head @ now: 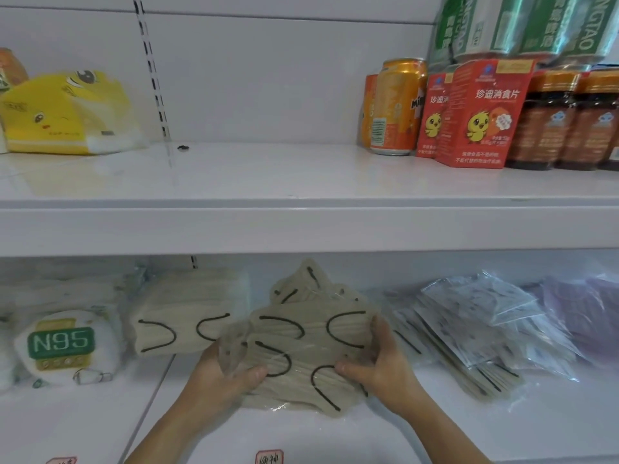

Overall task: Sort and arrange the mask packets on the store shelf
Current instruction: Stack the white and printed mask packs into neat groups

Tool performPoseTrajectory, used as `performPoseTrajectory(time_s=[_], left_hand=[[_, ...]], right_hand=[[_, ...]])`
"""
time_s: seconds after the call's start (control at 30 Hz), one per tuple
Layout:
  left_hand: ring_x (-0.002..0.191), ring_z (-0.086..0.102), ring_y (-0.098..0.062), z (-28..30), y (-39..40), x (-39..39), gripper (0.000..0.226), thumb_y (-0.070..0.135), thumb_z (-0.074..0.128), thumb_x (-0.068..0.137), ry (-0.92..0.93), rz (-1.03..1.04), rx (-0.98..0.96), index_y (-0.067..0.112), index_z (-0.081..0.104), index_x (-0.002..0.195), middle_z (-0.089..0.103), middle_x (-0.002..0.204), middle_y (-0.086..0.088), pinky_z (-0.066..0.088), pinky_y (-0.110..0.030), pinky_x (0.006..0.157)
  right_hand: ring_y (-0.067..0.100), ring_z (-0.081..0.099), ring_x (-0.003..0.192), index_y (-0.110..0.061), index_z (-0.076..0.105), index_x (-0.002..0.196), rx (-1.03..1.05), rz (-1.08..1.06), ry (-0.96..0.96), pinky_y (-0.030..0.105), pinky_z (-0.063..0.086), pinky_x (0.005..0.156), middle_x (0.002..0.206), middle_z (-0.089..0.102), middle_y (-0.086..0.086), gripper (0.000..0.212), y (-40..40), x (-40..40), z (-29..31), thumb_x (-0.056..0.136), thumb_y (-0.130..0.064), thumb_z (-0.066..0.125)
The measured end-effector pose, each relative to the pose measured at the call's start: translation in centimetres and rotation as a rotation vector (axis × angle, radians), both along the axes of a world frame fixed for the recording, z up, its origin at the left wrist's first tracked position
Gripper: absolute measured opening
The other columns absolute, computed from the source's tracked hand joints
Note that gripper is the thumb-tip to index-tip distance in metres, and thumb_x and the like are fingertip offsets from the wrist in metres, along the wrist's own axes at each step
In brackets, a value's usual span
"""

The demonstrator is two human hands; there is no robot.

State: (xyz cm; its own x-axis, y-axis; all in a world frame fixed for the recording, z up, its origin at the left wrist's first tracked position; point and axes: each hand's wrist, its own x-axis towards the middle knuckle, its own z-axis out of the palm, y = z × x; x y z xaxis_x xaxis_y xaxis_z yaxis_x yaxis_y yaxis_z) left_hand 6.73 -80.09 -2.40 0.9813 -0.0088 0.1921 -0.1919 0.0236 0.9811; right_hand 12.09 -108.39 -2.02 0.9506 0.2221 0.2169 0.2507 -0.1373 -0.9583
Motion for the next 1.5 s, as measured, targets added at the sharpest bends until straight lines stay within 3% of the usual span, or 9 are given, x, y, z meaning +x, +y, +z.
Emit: performPoseTrajectory(time_s=[0.1, 0.27, 0.5, 0.6, 0.73, 0.87, 1.0, 1.2, 1.5], left_hand=[[0.103, 0.071, -0.005, 0.0, 0.4, -0.5, 0.06, -0.029, 0.066, 0.074, 0.0, -0.025, 0.066, 0.003, 0.057, 0.124, 0.075, 0.113, -0.007, 0.055, -0.014, 0.076], [0.117, 0.067, -0.034, -1.4, 1.0, -0.9, 0.058, -0.005, 0.079, 0.074, -0.05, 0.037, 0.1, 0.0, 0.059, 0.128, 0.072, 0.119, -0.016, 0.056, -0.044, 0.098], [0.103, 0.071, -0.007, 0.2, 1.1, -0.8, 0.06, -0.006, 0.086, 0.067, -0.075, 0.195, 0.148, 0.014, 0.063, 0.119, 0.077, 0.11, 0.007, 0.052, -0.012, 0.085], [0.1, 0.07, 0.0, -0.3, 1.4, -1.3, 0.055, 0.008, 0.094, 0.066, -0.024, 0.186, 0.17, 0.021, 0.071, 0.114, 0.077, 0.107, 0.012, 0.048, -0.007, 0.082], [0.101, 0.071, -0.002, -1.8, 1.4, -1.8, 0.062, -0.019, 0.08, 0.067, 0.032, 0.153, 0.159, 0.006, 0.061, 0.121, 0.076, 0.107, -0.004, 0.053, -0.011, 0.079], [0.075, 0.071, 0.001, -1.8, 1.0, -1.5, 0.053, -0.018, 0.076, 0.075, 0.039, 0.163, 0.185, 0.01, 0.062, 0.117, 0.076, 0.085, 0.001, 0.048, -0.005, 0.067], [0.11, 0.07, -0.013, -1.1, 1.2, -1.1, 0.052, -0.013, 0.08, 0.072, -0.046, 0.161, 0.181, 0.01, 0.069, 0.117, 0.075, 0.117, -0.001, 0.053, -0.015, 0.085], [0.118, 0.066, -0.012, -1.8, 1.1, -1.6, 0.074, -0.018, 0.079, 0.069, -0.011, 0.065, 0.182, 0.014, 0.055, 0.131, 0.073, 0.121, 0.007, 0.053, -0.016, 0.088], [0.121, 0.061, -0.003, -1.2, 1.4, -0.8, 0.067, 0.001, 0.086, 0.076, -0.048, 0.132, 0.241, 0.022, 0.057, 0.132, 0.069, 0.125, 0.016, 0.046, -0.013, 0.098]], right_hand=[[-0.001, 0.06, 0.122, -0.044, 0.037, 0.141, -0.058, 0.023, 0.001, 0.02, 0.051, 0.098, 0.129, 0.061, -0.028, 0.101, -1.2, 0.3, -0.8, 0.066, -0.01, 0.096], [0.005, 0.066, 0.108, -0.044, 0.046, 0.133, -0.164, 0.012, -0.031, 0.019, 0.052, 0.089, 0.121, 0.065, -0.021, 0.085, -1.1, -0.3, -1.2, 0.07, -0.013, 0.093], [0.003, 0.061, 0.11, -0.036, 0.054, 0.124, -0.079, -0.065, -0.162, 0.016, 0.049, 0.089, 0.117, 0.063, -0.023, 0.07, 0.0, 0.4, 1.7, 0.071, -0.009, 0.091], [-0.006, 0.052, 0.124, -0.038, 0.04, 0.142, -0.171, 0.001, -0.133, 0.009, 0.044, 0.092, 0.128, 0.054, -0.033, 0.098, -0.6, 0.1, 1.1, 0.064, -0.018, 0.097], [-0.008, 0.05, 0.127, -0.046, 0.02, 0.154, -0.191, 0.111, -0.019, 0.009, 0.044, 0.097, 0.143, 0.048, -0.017, 0.129, -0.9, -0.7, -1.3, 0.056, -0.023, 0.101], [-0.002, 0.063, 0.102, -0.052, 0.032, 0.144, -0.131, 0.031, -0.018, 0.019, 0.055, 0.076, 0.121, 0.062, 0.001, 0.11, 0.7, -0.9, -1.3, 0.067, 0.005, 0.086], [-0.011, 0.061, 0.103, -0.043, 0.035, 0.138, -0.096, -0.043, -0.097, 0.008, 0.048, 0.082, 0.119, 0.059, -0.01, 0.099, 0.6, 0.0, -0.5, 0.07, 0.008, 0.087], [-0.016, 0.046, 0.127, -0.061, 0.035, 0.139, -0.153, -0.039, -0.046, 0.014, 0.043, 0.099, 0.143, 0.046, -0.026, 0.099, -0.1, -0.4, 0.1, 0.061, -0.046, 0.095], [-0.004, 0.057, 0.093, -0.026, 0.067, 0.11, -0.427, -0.104, -0.455, 0.01, 0.041, 0.082, 0.1, 0.06, -0.024, 0.015, 3.5, 0.5, 5.0, 0.1, -0.017, 0.061]])
